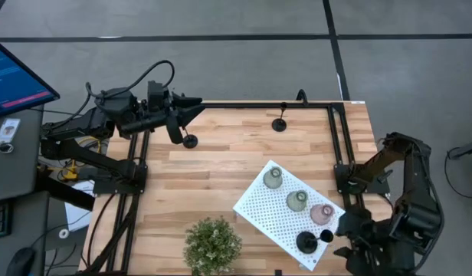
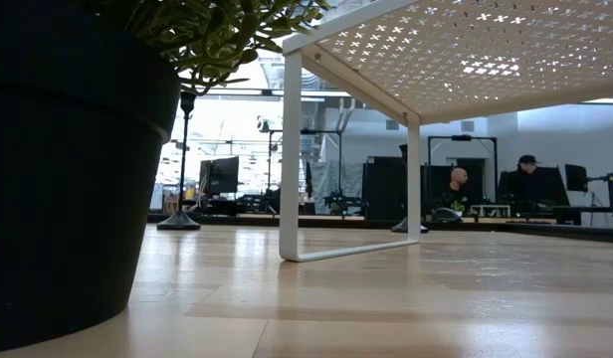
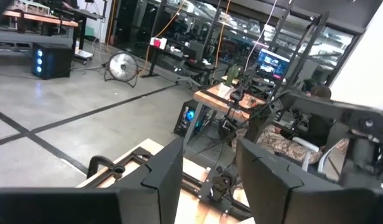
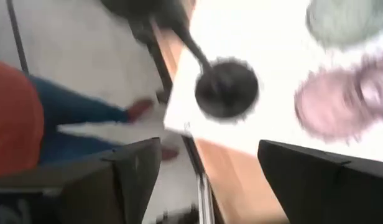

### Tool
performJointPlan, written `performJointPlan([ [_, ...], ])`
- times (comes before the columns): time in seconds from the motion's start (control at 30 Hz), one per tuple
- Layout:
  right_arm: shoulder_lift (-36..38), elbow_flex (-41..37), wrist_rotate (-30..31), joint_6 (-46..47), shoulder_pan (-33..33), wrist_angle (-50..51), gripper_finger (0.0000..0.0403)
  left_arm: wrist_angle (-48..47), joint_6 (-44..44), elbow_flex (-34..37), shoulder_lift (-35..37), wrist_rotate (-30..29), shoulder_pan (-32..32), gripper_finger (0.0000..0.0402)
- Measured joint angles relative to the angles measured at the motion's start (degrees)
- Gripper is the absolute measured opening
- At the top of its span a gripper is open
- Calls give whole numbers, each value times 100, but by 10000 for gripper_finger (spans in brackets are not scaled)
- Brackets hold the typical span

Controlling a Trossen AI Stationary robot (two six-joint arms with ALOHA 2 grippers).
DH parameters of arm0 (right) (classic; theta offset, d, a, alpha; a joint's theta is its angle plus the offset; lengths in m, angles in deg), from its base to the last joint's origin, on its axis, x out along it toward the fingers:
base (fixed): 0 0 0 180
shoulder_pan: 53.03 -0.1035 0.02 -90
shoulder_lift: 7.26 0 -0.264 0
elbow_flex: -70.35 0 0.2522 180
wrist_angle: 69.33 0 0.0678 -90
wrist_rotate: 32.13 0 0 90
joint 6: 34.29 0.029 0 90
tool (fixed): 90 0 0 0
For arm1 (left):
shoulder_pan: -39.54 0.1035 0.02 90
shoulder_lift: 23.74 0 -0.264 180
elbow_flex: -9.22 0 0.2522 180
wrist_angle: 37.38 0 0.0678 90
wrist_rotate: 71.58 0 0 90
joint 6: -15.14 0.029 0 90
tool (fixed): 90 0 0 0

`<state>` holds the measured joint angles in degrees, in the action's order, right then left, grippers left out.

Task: Pick & Place candle stick holders
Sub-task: Put the left black candle holder on the shelf aligned with the black candle holder

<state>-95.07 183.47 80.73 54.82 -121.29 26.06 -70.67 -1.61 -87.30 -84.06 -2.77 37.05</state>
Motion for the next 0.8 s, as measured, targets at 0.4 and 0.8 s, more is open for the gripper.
performJointPlan([
  [0.4,989,-166,79,1676,-489,837,260,-2174,-713,0,-38,-587,568,221],
  [0.8,2118,-1214,93,2210,-470,837,260,-4068,-1322,0,-440,-619,1322,232],
])
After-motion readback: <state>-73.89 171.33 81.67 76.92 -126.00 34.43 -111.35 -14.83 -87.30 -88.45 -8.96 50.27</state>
